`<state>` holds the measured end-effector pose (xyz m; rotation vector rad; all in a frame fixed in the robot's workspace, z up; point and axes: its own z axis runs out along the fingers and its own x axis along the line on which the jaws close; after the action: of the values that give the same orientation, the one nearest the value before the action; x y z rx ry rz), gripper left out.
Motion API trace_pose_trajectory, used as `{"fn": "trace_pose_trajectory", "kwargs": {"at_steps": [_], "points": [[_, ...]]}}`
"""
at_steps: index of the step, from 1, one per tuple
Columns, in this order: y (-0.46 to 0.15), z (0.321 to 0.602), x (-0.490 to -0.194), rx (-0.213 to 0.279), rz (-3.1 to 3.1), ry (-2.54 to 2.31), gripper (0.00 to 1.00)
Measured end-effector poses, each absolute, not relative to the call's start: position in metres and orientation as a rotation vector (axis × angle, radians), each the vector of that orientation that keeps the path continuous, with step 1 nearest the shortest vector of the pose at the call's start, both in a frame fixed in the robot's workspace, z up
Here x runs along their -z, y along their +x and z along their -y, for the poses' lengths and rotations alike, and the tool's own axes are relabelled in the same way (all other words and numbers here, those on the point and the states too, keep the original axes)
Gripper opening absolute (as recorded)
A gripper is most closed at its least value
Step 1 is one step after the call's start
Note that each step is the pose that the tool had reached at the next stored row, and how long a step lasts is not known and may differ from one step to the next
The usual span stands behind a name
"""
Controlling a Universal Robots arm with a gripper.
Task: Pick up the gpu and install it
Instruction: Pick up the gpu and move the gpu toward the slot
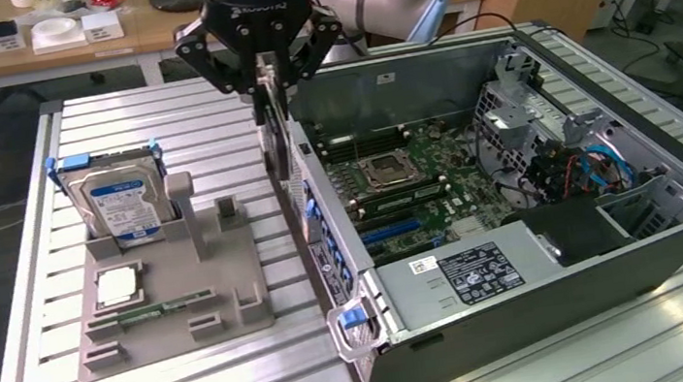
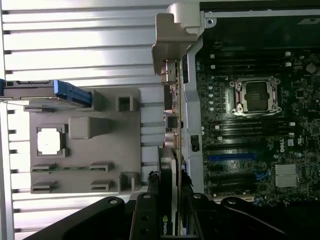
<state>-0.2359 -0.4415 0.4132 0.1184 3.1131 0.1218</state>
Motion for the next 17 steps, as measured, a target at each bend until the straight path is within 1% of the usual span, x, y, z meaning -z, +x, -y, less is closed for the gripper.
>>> {"fn": "trace_pose_trajectory", "kwargs": {"at_steps": [17], "points": [[-0.175, 0.442, -0.413, -0.139, -3.113, 0.119, 0.27]]}}
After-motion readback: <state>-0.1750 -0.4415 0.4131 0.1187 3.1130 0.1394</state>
